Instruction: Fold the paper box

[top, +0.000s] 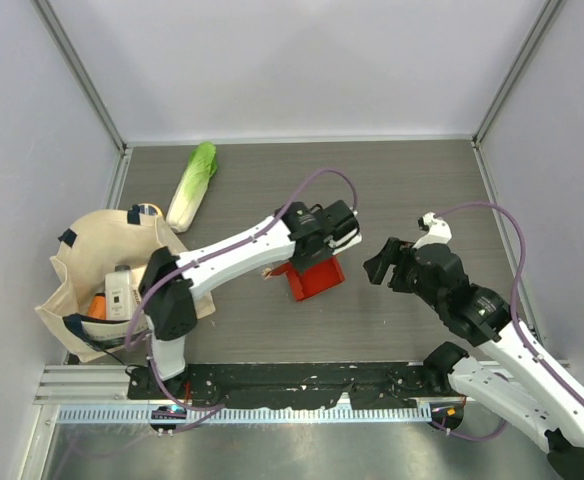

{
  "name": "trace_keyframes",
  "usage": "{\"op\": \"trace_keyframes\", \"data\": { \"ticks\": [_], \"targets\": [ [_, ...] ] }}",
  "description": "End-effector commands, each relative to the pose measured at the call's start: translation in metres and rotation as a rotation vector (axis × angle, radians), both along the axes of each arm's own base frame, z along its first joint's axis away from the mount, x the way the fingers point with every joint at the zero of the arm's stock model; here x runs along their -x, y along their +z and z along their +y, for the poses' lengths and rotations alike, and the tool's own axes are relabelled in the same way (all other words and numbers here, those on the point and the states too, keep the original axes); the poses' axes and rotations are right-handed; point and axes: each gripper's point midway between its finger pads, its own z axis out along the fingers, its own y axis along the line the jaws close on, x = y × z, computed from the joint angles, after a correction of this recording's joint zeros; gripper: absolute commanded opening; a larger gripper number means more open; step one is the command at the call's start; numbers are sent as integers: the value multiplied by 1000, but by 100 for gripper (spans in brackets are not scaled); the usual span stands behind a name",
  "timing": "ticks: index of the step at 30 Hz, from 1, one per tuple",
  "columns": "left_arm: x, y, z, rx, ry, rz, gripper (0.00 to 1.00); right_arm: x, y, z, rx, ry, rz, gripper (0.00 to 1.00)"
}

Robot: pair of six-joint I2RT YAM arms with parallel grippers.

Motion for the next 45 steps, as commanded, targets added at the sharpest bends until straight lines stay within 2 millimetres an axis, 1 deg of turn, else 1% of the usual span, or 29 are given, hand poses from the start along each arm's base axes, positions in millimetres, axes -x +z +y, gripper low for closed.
{"op": "trace_keyframes", "data": {
  "ticks": [1,2,4,5,7,11,14,17,18,21,22,23,24,25,26,27,28,29,30,31,32,34,35,36,38,39,41,42,45],
  "targets": [
    [-11,9,0,-154,-203,-7,0,-7,-16,-4,12,-62,23,80],
    [-15,3,-5,-176,-233,3,0,-9,-20,-5,17,-75,32,80],
    [-18,5,-12,-177,-259,1,1,-10,-25,-6,10,-98,43,80],
    [-18,-2,-16,-193,-273,19,3,-12,-26,-9,6,-116,41,80],
    [-18,-1,-24,-182,-300,30,7,-13,-31,-11,-9,-137,42,80],
    [-24,3,-41,-131,-305,12,35,-17,-39,-23,-25,-204,28,80],
    [-31,10,-49,-99,-290,-27,44,-21,-51,-35,-37,-266,31,80],
    [-39,32,-57,-11,-266,-89,50,-26,-60,-37,-49,-283,46,80],
    [-44,54,-58,53,-242,-134,51,-27,-64,-36,-43,-274,55,80],
    [-45,86,-52,218,-149,-161,55,-34,-70,-20,15,-153,55,79],
    [-41,116,-42,313,-113,-202,54,-35,-70,-10,11,-95,59,79],
    [-36,107,-27,358,-3,-177,54,-36,-80,-4,34,-53,90,78],
    [-50,119,-18,453,96,-229,54,-38,-83,4,42,-5,95,77],
    [-41,152,5,588,182,-277,55,-41,-79,14,41,57,82,75],
    [-32,115,18,624,308,-201,55,-44,-81,17,46,66,86,75],
    [-40,118,29,724,416,-229,55,-47,-91,19,60,70,117,74],
    [-34,115,43,782,505,-236,55,-53,-89,23,56,80,94,72],
    [-17,90,64,804,583,-220,59,-55,-91,27,59,92,100,69],
    [-12,88,64,924,681,-185,60,-58,-98,29,70,98,113,64],
    [-4,75,67,955,724,-155,59,-64,-94,33,62,104,89,61],
    [8,49,75,965,776,-115,59,-66,-94,35,72,117,77,58],
    [16,34,67,1053,860,-31,60,-71,-95,39,93,122,57,55],
    [22,13,67,1041,881,9,60,-75,-96,36,122,104,40,53],
    [21,13,53,1111,888,57,60,-74,-98,40,135,118,35,52],
    [17,7,40,1132,883,89,59,-78,-102,42,157,114,26,49],
    [14,-7,33,1089,898,98,59,-77,-103,46,159,122,19,49],
    [6,-8,24,1073,910,90,58,-80,-102,52,160,126,-5,48],
    [2,-21,21,1022,925,59,58,-80,-101,56,166,123,-25,48],
    [-1,-27,9,978,919,5,62,-84,-107,60,207,115,-35,47]
  ]
}}
